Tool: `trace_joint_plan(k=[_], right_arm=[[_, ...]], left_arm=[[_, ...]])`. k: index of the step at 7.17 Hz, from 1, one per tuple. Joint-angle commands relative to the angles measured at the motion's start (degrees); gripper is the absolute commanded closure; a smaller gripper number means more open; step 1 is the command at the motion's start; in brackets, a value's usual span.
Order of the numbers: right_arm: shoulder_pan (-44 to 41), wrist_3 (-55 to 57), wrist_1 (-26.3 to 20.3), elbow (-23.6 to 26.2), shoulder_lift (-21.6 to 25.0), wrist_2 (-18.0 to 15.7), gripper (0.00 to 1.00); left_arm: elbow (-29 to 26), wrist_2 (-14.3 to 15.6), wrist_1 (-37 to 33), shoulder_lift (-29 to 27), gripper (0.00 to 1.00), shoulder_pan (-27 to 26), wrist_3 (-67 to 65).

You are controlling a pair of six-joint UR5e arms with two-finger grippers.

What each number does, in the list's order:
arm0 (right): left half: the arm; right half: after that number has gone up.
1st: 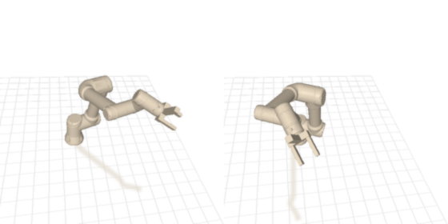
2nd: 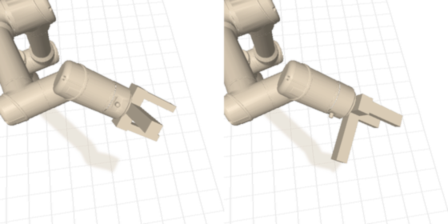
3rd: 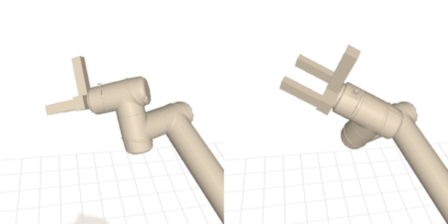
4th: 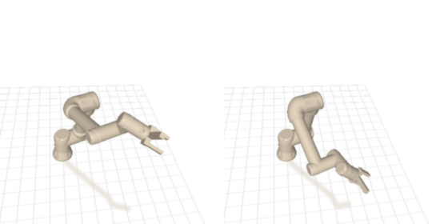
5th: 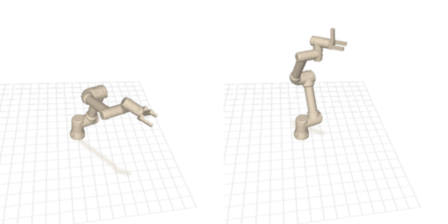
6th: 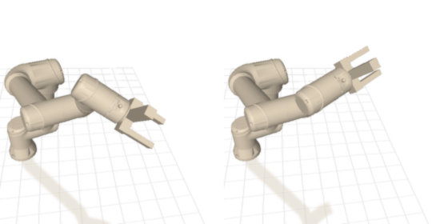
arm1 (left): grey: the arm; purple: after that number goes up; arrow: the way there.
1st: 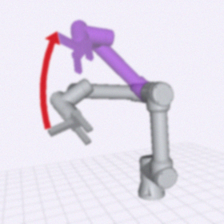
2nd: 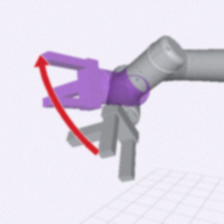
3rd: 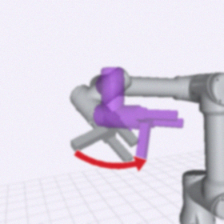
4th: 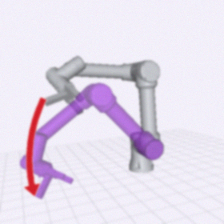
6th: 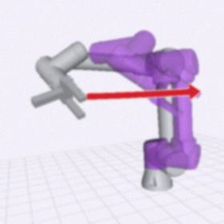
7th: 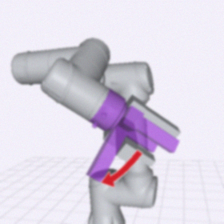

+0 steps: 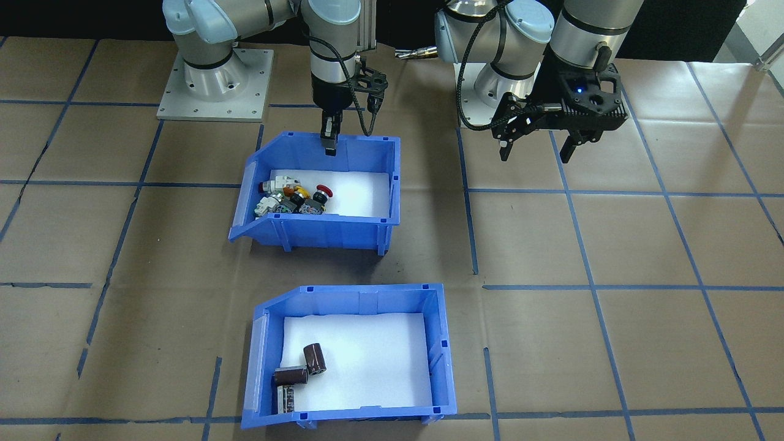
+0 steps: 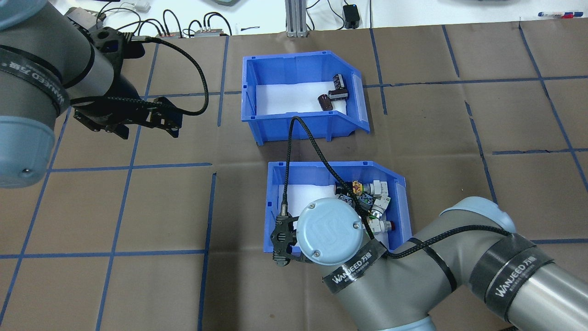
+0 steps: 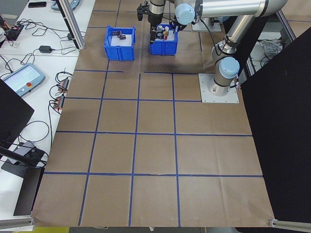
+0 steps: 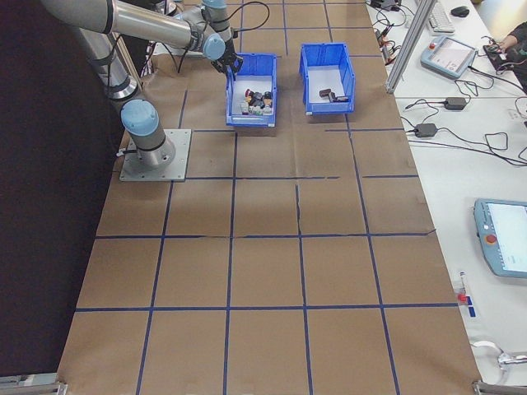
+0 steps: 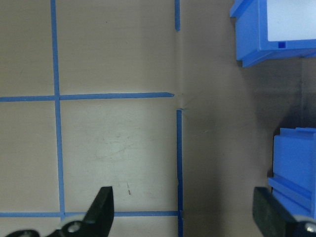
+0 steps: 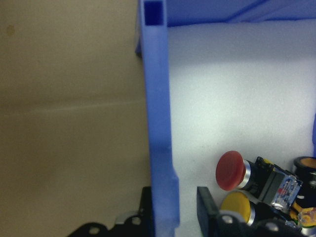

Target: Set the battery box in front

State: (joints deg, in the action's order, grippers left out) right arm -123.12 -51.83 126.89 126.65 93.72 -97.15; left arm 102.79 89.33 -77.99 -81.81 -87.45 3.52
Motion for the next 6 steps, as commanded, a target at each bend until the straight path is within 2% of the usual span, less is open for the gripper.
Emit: trace_joint_plan(k=[1,2,3,5,6], right_arm=[[0.86,-0.38,-2.33,-3.4,1.45,-3.12,0.0],[2.25,-0.55,-7.65,-6.47,4.25,-3.22,0.0],[5.84,-0.73,-10.49,-8.07,7.24,-3.74,0.0],[20.56,1.1,-11.05,-8.61,12.34,-1.48,0.0],[26.9,7.38,-10.96,-9.22,13.67,2.54,0.0]], left_arm=[[-0.05,-0.04,0.03,-0.01,0.0,0.0,-0.01],[-0.05,-0.04,0.03,-0.01,0.0,0.0,-0.01],[-0.05,-0.04,0.03,-0.1,0.0,0.0,-0.01],[-0.14,-0.04,0.03,-0.19,0.0,0.0,-0.01],[-0.23,0.05,-0.58,-0.19,0.0,0.0,-0.01]])
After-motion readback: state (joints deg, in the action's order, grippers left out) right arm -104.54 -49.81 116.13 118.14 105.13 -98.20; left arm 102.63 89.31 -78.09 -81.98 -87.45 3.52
